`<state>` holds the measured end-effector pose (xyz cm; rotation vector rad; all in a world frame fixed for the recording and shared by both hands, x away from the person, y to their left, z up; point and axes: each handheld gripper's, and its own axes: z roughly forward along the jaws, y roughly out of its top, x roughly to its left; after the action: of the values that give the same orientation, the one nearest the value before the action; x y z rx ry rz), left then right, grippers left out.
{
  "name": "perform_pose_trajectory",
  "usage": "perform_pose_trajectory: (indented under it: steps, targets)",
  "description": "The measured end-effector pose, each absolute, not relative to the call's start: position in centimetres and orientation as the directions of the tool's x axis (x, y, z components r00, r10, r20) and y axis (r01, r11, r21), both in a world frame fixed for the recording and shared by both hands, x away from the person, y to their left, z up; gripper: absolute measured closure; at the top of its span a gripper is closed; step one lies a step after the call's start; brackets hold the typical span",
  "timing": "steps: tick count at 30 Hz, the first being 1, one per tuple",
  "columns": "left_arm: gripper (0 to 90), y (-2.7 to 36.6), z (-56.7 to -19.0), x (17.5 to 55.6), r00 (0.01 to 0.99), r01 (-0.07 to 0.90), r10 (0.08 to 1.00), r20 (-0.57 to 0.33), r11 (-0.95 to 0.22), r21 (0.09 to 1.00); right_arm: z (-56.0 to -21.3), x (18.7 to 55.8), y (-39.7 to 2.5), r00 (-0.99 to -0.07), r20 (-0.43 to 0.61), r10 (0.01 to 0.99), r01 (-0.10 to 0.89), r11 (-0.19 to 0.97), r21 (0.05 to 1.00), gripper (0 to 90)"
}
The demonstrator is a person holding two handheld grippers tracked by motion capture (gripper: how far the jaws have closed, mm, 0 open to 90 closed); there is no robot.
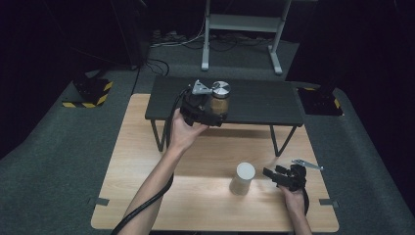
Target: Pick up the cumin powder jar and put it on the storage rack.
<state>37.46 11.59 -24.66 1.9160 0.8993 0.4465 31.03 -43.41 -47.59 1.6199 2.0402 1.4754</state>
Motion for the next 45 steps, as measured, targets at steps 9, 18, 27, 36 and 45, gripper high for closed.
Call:
perform_pose_trajectory:
  steps: [9, 18, 27, 36, 45]
  targets:
    - [4.1, 12.6, -25.7, 34.9, 0.669, 0.367, 0.744, -0.011, -0.317, 0.875, -47.6, 31.0, -43.4, -0.405, 0.432, 0.805, 0.662, -0.067, 0.746, 16.3]
    - [4.0, 12.5, -28.0, 32.1, 0.683, 0.337, 0.729, 0.040, -0.364, 0.868, -47.6, 31.0, -43.4, -0.408, 0.427, 0.807, 0.660, -0.062, 0.749, 16.6]
    - [4.0, 12.8, -32.5, 30.2, 0.686, 0.360, 0.728, 0.018, -0.361, 0.860, -47.6, 31.0, -43.4, -0.407, 0.427, 0.808, 0.660, -0.063, 0.748, 16.6]
    - [3.9, 12.6, -37.2, 30.3, 0.659, 0.437, 0.752, -0.011, -0.371, 0.819, -47.6, 31.0, -43.4, -0.408, 0.426, 0.808, 0.660, -0.061, 0.749, 16.6]
    - [3.9, 13.4, -41.6, 31.2, 0.580, 0.532, 0.808, -0.106, -0.277, 0.800, -47.5, 31.0, -43.3, -0.409, 0.422, 0.809, 0.659, -0.058, 0.750, 16.6]
